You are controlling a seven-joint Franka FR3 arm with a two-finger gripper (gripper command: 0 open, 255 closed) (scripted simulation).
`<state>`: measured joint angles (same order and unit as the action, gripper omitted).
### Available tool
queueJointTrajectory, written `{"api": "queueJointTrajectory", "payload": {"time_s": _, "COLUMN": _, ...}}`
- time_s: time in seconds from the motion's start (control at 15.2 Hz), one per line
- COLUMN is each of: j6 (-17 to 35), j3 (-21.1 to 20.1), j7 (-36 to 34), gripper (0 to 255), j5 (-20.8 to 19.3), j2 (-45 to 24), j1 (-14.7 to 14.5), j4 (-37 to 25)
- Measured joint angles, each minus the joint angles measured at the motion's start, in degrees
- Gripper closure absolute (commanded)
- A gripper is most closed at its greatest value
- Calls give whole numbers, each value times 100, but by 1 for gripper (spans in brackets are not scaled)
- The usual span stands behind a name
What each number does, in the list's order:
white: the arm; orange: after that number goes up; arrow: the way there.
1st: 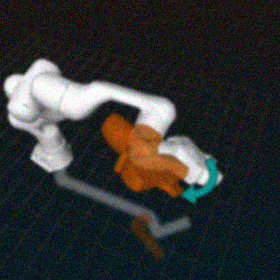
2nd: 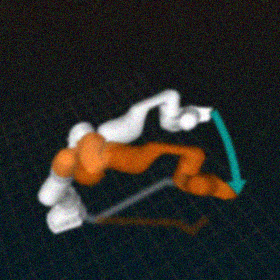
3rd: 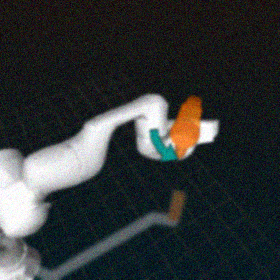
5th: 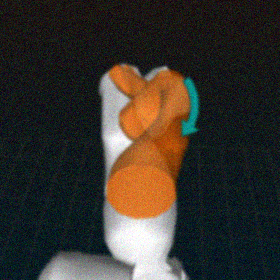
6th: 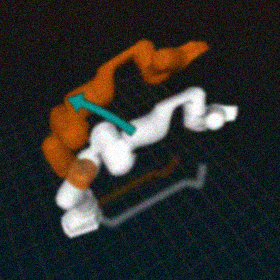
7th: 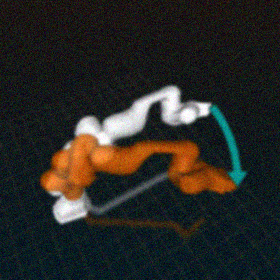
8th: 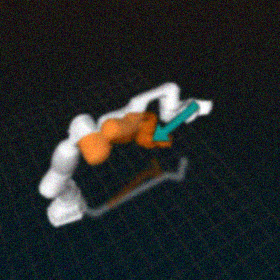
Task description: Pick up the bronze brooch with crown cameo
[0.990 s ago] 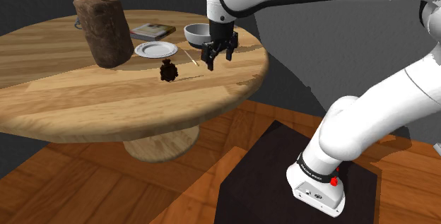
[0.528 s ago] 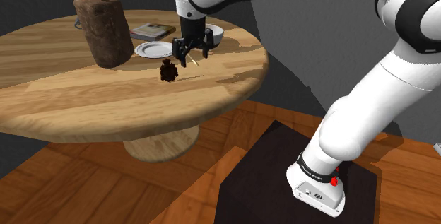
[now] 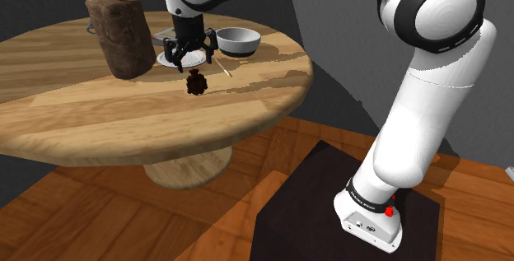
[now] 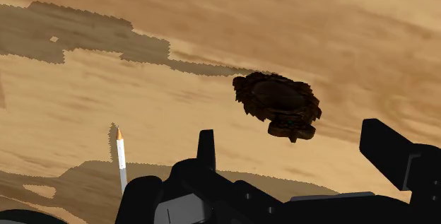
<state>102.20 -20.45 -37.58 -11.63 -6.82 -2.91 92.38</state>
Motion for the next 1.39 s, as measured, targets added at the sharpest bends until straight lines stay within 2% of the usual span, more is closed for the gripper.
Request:
{"api": "queueJointTrajectory", "payload": {"time_s": 0.46, "j6": 434, "j3": 4, "j7": -134, "gripper": 0, "j5": -65, "j2": -99, "j1": -9, "j4": 341}}
{"api": "queueJointTrajectory", "payload": {"time_s": 0.53, "j6": 471, "j3": 7, "j7": -134, "gripper": 255, "j5": -65, "j2": -95, "j1": -6, "j4": 381}}
{"api": "queueJointTrajectory", "payload": {"time_s": 1.19, "j6": 503, "j3": 9, "j7": -135, "gripper": 255, "j5": -68, "j2": -90, "j1": -2, "j4": 399}}
{"api": "queueJointTrajectory", "payload": {"time_s": 1.39, "j6": 348, "j3": 5, "j7": -109, "gripper": 255, "j5": -56, "j2": -90, "j1": -6, "j4": 255}}
